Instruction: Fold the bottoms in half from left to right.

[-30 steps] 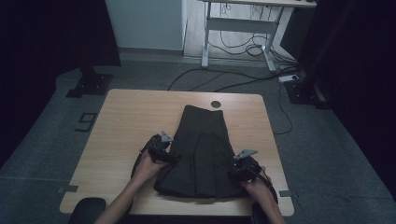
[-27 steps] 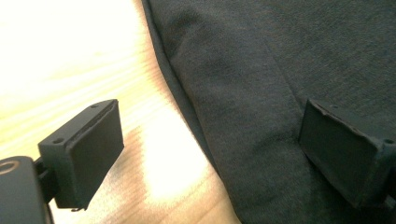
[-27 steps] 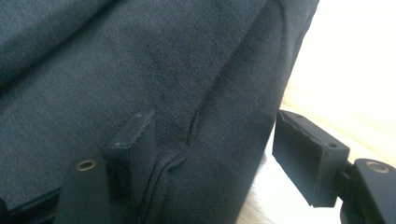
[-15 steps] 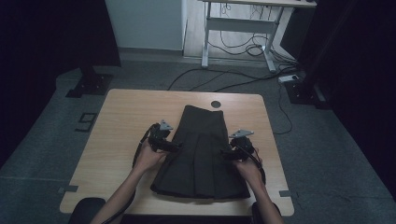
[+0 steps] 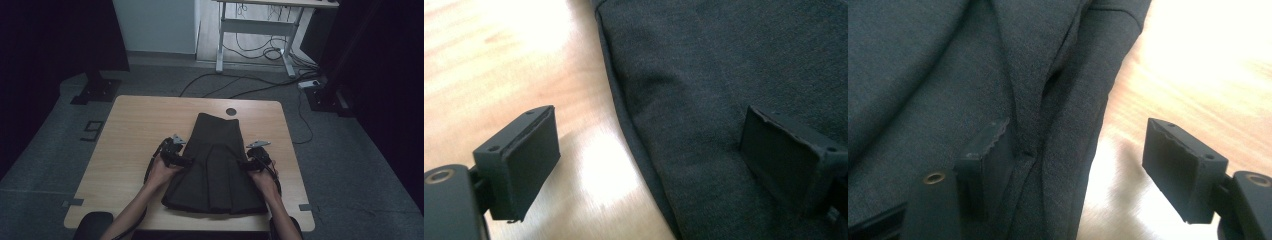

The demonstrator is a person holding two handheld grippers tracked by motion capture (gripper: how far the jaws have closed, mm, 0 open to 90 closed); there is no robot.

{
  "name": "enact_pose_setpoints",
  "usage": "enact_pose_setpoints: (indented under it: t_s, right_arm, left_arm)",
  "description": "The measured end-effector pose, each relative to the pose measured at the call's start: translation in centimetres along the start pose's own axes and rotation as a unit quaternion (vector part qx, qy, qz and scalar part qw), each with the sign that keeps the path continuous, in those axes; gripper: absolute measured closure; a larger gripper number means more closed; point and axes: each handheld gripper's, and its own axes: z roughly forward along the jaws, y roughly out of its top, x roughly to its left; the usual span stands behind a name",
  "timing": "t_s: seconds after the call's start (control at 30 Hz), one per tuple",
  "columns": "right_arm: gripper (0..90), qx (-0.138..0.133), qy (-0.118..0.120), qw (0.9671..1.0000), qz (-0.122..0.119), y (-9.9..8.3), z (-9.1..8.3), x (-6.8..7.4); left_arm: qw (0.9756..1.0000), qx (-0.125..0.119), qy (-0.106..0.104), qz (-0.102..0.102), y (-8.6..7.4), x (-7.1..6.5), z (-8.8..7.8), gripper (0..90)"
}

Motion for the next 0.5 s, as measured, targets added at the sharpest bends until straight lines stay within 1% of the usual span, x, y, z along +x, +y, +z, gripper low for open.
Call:
enact_pose_setpoints:
  t_s: [0.13, 0.17, 0.2, 0.27, 0.3, 0.33, 0.37, 0.4, 0.47, 0.5]
  right_arm:
    - [28.5, 0.0, 0.021, 0.9998, -0.001, -0.6, -0.5, 0.7]
    - [28.5, 0.003, 0.026, 0.9997, -0.002, -0.8, -0.7, 1.1]
    - [28.5, 0.004, 0.032, 0.9994, -0.011, -1.0, -0.9, 1.6]
    - [28.5, 0.005, 0.038, 0.9991, -0.019, -1.2, -1.2, 2.3]
    - [28.5, 0.007, 0.046, 0.9986, -0.025, -1.5, -1.5, 3.0]
    - [28.5, 0.007, 0.046, 0.9986, -0.025, -1.5, -1.5, 3.0]
    - [28.4, 0.008, 0.053, 0.9981, -0.031, -1.8, -1.8, 3.6]
    - [28.4, 0.008, 0.053, 0.9981, -0.031, -1.8, -1.8, 3.6]
    - [28.3, 0.01, 0.059, 0.9975, -0.037, -2.1, -2.2, 4.3]
    - [28.3, 0.009, 0.059, 0.9974, -0.039, -2.3, -2.4, 4.6]
  left_arm:
    - [0.9999, 0.003, -0.008, -0.005, -1.3, -0.3, -1.2, 9.3]
    - [0.9999, 0.004, -0.01, -0.004, -1.9, -0.5, -1.7, 9.3]
    - [0.9999, 0.005, -0.01, -0.003, -2.2, -0.6, -2.0, 9.2]
    - [0.9999, 0.006, -0.01, 0.002, -2.9, -0.9, -2.8, 9.2]
    - [0.9999, 0.009, -0.011, 0.003, -3.3, -1.1, -3.2, 9.3]
    - [0.9998, 0.012, -0.012, 0.005, -3.6, -1.3, -3.6, 9.3]
    - [0.9997, 0.017, -0.011, 0.011, -3.9, -1.5, -3.9, 9.2]
    - [0.9996, 0.02, -0.01, 0.016, -4.1, -1.7, -4.3, 9.2]
    - [0.9994, 0.025, -0.011, 0.02, -4.7, -2.2, -5.0, 9.5]
    - [0.9994, 0.025, -0.013, 0.02, -5.0, -2.4, -5.3, 10.6]
